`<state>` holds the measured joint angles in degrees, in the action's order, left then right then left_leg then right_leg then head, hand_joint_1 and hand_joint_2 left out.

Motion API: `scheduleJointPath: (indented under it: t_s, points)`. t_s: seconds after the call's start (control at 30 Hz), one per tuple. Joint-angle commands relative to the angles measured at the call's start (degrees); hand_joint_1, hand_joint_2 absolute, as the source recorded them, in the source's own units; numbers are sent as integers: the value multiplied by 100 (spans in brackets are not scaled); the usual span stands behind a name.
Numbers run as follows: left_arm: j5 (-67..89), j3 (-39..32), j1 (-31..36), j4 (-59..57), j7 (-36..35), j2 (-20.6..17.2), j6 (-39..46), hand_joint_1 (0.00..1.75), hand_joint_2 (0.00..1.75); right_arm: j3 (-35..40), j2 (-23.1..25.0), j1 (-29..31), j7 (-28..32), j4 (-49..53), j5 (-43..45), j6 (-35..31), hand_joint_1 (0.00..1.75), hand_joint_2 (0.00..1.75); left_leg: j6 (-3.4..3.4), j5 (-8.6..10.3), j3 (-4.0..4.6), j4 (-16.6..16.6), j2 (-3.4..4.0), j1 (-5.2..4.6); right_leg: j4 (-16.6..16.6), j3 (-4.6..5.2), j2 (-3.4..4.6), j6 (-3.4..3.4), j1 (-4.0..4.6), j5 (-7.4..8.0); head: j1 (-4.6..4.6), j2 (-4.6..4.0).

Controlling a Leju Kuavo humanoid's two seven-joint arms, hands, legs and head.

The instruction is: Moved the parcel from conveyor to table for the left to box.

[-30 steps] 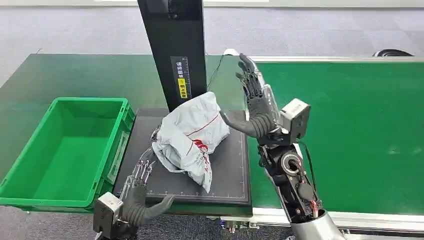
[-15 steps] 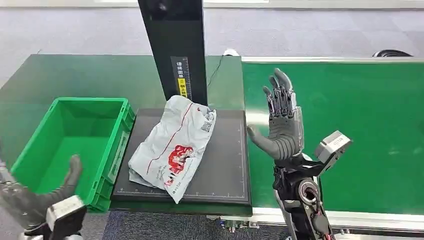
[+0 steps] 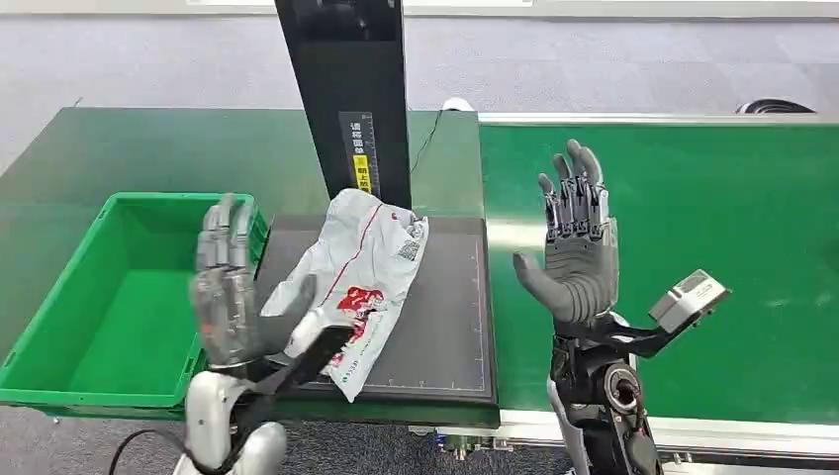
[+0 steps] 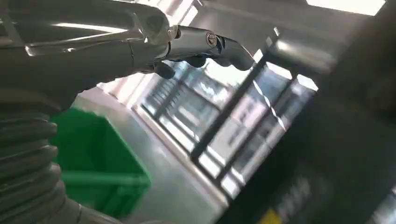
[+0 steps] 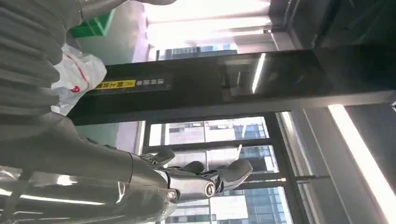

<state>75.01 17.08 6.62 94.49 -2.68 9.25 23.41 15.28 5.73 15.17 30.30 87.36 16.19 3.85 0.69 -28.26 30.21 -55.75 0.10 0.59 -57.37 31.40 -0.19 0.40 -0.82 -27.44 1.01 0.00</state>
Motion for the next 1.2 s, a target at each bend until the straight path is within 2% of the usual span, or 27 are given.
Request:
scheduleJointPath:
  t_s: [0.03, 0.37, 0.8, 0.83, 0.87, 0.9, 1.2]
  points:
    - [91, 738, 1501, -3337, -294, -370, -378, 0, 175, -409, 119, 401, -91, -458, 155, 28, 0, 175, -3, 16, 4, 9, -14, 0, 10, -2, -13, -5, 1, 12, 2, 0]
    - [-181, 808, 1857, -4660, -89, -442, -731, 0, 175, -454, 31, 402, -162, -413, 264, 4, 0, 175, -3, 7, 9, 1, -2, 1, 3, 7, -1, -4, 2, 7, 2, 0]
    - [-231, 990, 1859, -4897, -1, -418, -934, 0, 175, -331, 33, 318, -158, -498, 282, 0, 0, 175, -3, 14, 11, 9, 6, 3, 12, 7, 10, -7, 5, 18, 4, 0]
    - [-241, 1015, 1855, -4862, 0, -420, -931, 44, 175, -331, 23, 290, -158, -464, 287, -3, 0, 175, -3, 9, 2, 6, 5, 2, 7, -2, 9, -5, 3, 12, 2, 0]
    - [-249, 1033, 1862, -4843, -1, -421, -948, 154, 175, -337, 21, 285, -159, -457, 291, -5, 0, 175, -3, 10, 1, 8, 6, 2, 9, -4, 9, -5, 3, 13, 4, 0]
    - [-263, 1034, 1860, -4829, -3, -423, -949, 175, 175, -339, 18, 285, -159, -455, 291, -6, 0, 175, -3, 6, -6, 4, 3, 0, 4, -11, 6, -3, 1, 8, 2, 0]
    - [-508, 1000, 1934, -4397, 74, -498, -717, 175, 175, -304, -65, 327, -195, -519, 304, -24, 0, 175, -5, 9, 2, 0, 3, 3, 4, -4, 6, -4, 4, 10, 2, 0]
